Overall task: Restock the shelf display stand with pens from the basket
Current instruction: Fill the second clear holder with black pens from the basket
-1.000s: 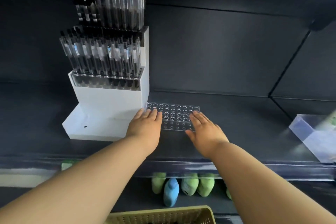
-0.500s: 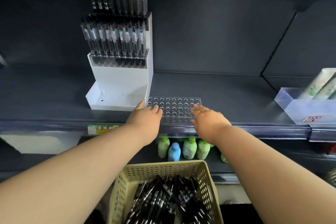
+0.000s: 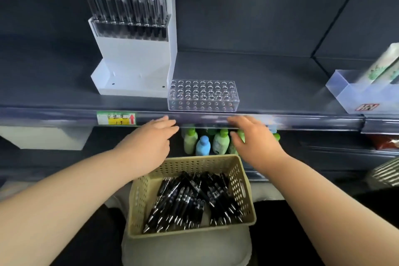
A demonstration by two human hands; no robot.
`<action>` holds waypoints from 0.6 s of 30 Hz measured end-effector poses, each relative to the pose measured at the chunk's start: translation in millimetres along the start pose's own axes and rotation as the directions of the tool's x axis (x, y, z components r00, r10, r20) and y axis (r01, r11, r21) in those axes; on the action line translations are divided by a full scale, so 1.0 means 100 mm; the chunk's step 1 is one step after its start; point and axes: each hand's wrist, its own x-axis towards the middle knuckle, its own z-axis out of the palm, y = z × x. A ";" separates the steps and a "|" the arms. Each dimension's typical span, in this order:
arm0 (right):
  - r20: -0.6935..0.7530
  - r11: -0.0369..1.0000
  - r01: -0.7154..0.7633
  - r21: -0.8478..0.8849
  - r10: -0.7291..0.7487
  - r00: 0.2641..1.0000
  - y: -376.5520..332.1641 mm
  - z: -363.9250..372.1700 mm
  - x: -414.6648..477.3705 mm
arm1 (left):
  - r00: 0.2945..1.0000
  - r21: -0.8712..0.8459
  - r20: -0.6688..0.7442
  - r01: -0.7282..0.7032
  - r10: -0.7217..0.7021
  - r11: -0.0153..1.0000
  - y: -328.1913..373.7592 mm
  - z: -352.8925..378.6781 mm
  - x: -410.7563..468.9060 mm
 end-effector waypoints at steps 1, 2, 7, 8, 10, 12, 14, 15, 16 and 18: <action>0.100 0.998 -0.065 0.000 0.065 0.993 0.06 0.10 -0.12 | 0.999 -0.033 0.043 0.023 -0.021 0.999 -0.04 0.09 -0.11; 0.235 0.992 -0.121 -0.036 0.127 0.964 0.09 0.20 -0.22 | 0.994 -0.048 0.097 0.060 -0.055 0.997 -0.09 0.19 -0.20; 0.531 0.968 -0.239 -0.073 0.241 0.812 0.01 0.65 -0.39 | 0.944 0.016 0.285 0.167 -0.165 0.986 -0.12 0.44 -0.32; 0.554 0.966 -0.238 -0.095 0.250 0.794 -0.02 0.75 -0.42 | 0.944 0.010 0.290 0.161 -0.157 0.987 -0.09 0.47 -0.31; 0.600 0.961 -0.224 -0.161 0.276 0.751 -0.08 0.98 -0.44 | 0.945 0.015 0.292 0.151 -0.149 0.988 -0.06 0.55 -0.27; 0.625 0.948 -0.245 -0.203 0.318 0.713 -0.11 1.22 -0.41 | 0.936 0.039 0.313 0.159 -0.163 0.986 -0.06 0.65 -0.22; 0.625 0.926 -0.304 -0.224 0.376 0.685 -0.14 1.43 -0.38 | 0.914 0.070 0.357 0.182 -0.194 0.981 -0.07 0.74 -0.17; 0.621 0.913 -0.335 -0.231 0.404 0.672 -0.15 1.51 -0.36 | 0.899 0.100 0.382 0.189 -0.213 0.977 -0.07 0.79 -0.14; 0.618 0.902 -0.364 -0.233 0.426 0.661 -0.14 1.58 -0.36 | 0.884 0.136 0.404 0.196 -0.235 0.971 -0.06 0.84 -0.11; 0.608 0.893 -0.387 -0.232 0.443 0.659 -0.10 1.61 -0.33 | 0.852 0.190 0.449 0.204 -0.269 0.960 0.01 0.99 -0.05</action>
